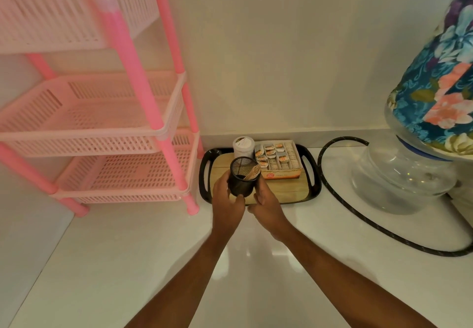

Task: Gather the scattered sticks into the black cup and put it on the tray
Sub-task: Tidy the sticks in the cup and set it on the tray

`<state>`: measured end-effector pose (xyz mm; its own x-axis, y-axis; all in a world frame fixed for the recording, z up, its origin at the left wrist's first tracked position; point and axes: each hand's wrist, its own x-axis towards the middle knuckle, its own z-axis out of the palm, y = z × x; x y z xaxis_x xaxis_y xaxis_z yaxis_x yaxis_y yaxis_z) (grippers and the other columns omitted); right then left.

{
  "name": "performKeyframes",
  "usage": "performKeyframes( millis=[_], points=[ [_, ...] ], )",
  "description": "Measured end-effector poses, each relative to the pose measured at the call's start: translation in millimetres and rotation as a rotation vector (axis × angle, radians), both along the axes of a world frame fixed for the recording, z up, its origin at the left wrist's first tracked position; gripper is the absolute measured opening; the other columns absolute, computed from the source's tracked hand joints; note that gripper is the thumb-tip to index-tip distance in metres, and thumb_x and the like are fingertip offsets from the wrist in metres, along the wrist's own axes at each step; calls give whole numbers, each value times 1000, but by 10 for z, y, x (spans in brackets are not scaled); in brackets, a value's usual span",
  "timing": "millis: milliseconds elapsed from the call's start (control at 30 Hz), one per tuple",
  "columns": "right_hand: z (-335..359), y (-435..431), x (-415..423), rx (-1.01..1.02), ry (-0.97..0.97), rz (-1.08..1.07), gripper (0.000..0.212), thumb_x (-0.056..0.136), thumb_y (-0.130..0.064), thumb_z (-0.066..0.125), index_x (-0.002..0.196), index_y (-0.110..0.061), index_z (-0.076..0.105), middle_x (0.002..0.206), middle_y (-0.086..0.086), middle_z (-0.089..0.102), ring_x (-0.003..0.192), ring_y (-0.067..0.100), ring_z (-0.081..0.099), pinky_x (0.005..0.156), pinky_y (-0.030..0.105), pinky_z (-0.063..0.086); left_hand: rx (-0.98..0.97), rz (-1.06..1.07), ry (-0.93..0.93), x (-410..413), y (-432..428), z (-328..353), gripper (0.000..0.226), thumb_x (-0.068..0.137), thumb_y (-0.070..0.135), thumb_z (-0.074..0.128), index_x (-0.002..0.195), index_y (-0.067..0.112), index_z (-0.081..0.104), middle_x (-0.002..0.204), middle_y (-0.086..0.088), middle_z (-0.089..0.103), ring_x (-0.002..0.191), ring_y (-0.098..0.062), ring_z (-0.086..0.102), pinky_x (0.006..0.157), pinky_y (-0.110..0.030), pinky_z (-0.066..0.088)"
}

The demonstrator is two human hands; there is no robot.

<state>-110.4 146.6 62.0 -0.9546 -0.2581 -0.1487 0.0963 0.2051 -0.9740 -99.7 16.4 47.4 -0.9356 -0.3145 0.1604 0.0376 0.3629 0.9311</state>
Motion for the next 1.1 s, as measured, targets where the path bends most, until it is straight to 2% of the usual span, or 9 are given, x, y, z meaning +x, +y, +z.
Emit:
performKeyframes(
  millis=[133, 200, 300, 400, 467, 600, 733, 967, 1100],
  points=[
    [19, -119, -231, 6, -5, -11, 113, 76, 20, 59, 159, -47, 21, 162, -17, 36, 148, 3, 30, 114, 22, 35, 47, -44, 20, -184, -121, 18, 99, 79, -14, 59, 148, 55, 43, 141, 33, 57, 139, 6, 50, 116, -29, 46],
    [11, -185, -344, 14, 4, -9, 114, 75, 19, 59, 151, -57, 23, 153, -22, 41, 145, 3, 35, 117, 26, 37, 54, -57, 12, -286, -181, 4, 99, 79, -12, 55, 149, 56, 42, 143, 35, 56, 140, 6, 50, 117, -29, 45],
    [-5, -272, -526, 26, 10, -6, 114, 74, 20, 60, 133, -72, 29, 141, -29, 48, 136, 0, 43, 111, 24, 43, 91, -83, -23, -477, -294, -44, 95, 76, -10, 51, 154, 45, 45, 147, 24, 59, 143, -4, 52, 120, -41, 46],
    [-59, -354, -716, 41, 18, 1, 108, 73, 21, 59, 141, -58, 33, 137, -29, 51, 137, 3, 45, 109, 23, 44, 113, -79, -56, -694, -399, -95, 91, 78, -14, 54, 154, 36, 46, 146, 13, 62, 141, -10, 55, 117, -50, 48],
    [-102, -427, -854, 49, 27, 2, 106, 73, 22, 60, 151, -45, 35, 138, -28, 52, 139, 6, 45, 112, 26, 44, 112, -66, -69, -840, -456, -135, 89, 77, -15, 56, 151, 36, 48, 142, 16, 64, 138, -10, 57, 117, -50, 49],
    [-183, -570, -1080, 83, 41, -4, 100, 76, 21, 62, 160, -26, 34, 150, -4, 55, 142, 17, 49, 116, 43, 46, 98, -48, -85, -1065, -535, -231, 86, 83, -16, 62, 155, 28, 45, 144, 7, 63, 139, -13, 56, 120, -47, 45],
    [-318, -697, -1257, 125, 38, -19, 97, 78, 19, 63, 161, -23, 33, 145, 2, 60, 135, 19, 55, 111, 43, 51, 101, -39, -75, -1260, -622, -357, 76, 92, -9, 65, 155, 29, 46, 143, 3, 64, 137, -16, 58, 117, -50, 48],
    [-560, -888, -1444, 161, 13, -18, 97, 82, 14, 66, 163, -22, 27, 148, 4, 57, 138, 21, 52, 113, 44, 48, 66, -41, -11, -1453, -761, -560, 64, 95, 9, 74, 151, 30, 50, 144, 7, 64, 140, -15, 57, 118, -47, 47],
    [-663, -939, -1503, 184, -1, -28, 102, 82, 12, 69, 165, -24, 21, 154, 3, 53, 143, 21, 48, 116, 41, 46, 163, -36, -91, -1448, -773, -648, 67, 96, 18, 76, 152, 39, 46, 146, 11, 62, 141, -11, 55, 120, -49, 45]
  ],
)
